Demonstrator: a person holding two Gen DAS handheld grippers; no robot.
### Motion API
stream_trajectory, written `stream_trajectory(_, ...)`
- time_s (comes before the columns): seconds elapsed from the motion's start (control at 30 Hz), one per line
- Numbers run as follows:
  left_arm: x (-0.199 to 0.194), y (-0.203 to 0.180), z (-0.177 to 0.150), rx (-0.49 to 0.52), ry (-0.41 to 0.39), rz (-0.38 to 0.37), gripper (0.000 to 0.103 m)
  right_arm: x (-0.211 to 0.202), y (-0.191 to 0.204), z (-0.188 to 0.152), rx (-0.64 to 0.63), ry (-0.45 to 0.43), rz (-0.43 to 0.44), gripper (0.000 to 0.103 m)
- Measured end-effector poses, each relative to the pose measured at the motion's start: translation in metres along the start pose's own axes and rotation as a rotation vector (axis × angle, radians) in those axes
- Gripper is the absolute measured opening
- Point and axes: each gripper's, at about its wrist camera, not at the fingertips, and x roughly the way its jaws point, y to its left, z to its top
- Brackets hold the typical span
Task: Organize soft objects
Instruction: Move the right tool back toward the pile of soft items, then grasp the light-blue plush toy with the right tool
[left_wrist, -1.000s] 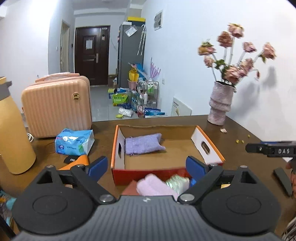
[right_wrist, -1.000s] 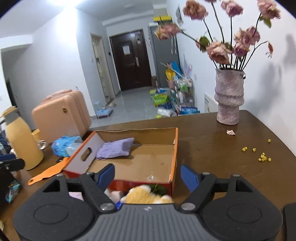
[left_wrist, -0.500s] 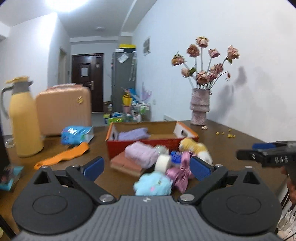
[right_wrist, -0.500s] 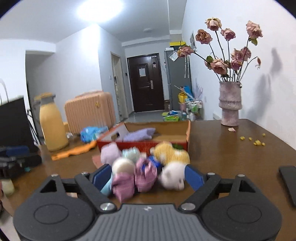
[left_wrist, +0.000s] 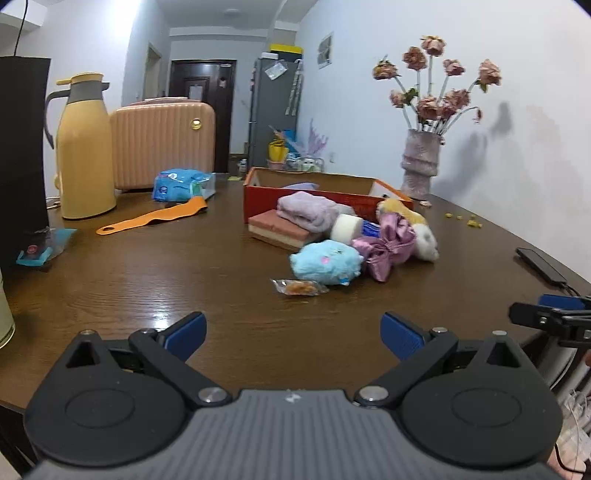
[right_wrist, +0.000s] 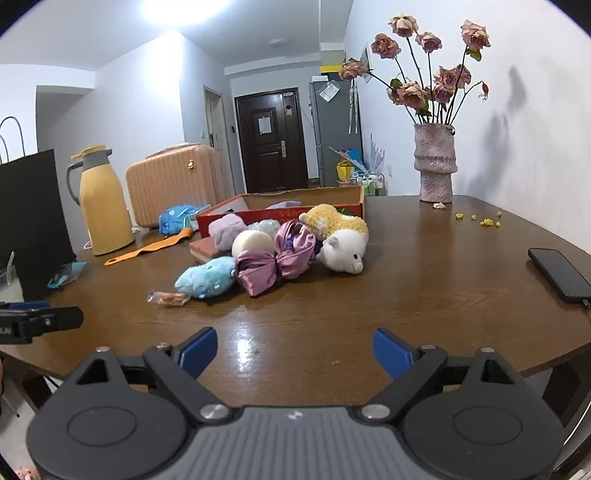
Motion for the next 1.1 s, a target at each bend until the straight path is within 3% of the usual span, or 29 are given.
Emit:
stream_trajectory(0.37,0.048,0.003,0.007,-0.005,0.059,0.001,0.102,0.039,-0.005,-0.004,0.029,0.034,0.014,0.089)
stream_trajectory(0.53,0.076,0.001,0.027,0.011,0.054,-0.033,0.101,0.065,-0.007,0.014,0.044,0.033,0.042,0.079)
stream_trajectory(0.7,0.113,0.0,0.049,-0.003,0.09,-0.102,0.077,0.099,0.005,0.037,0.041,0.041,0.128,0.06)
stream_trajectory(0.83,0.15,0.006,0.065,-0.035,0.121,-0.142,0.077,0.137,0.017,0.056,0.087,0.072,0.25,0.048)
stream_trajectory(0.93,0.174,0.019,0.069,-0.097,0.18,-0.168,0.077,0.172,0.025,0.061,0.175,0.14,0.321,0.045)
stream_trajectory(1.03,0.192,0.035,0.067,-0.188,0.243,-0.228,0.064,0.196,0.033,0.059,0.221,0.169,0.333,0.045)
stream_trajectory(1.1,0.198,0.044,0.064,-0.253,0.254,-0.281,0.044,0.209,0.034,0.057,0.259,0.183,0.341,0.045)
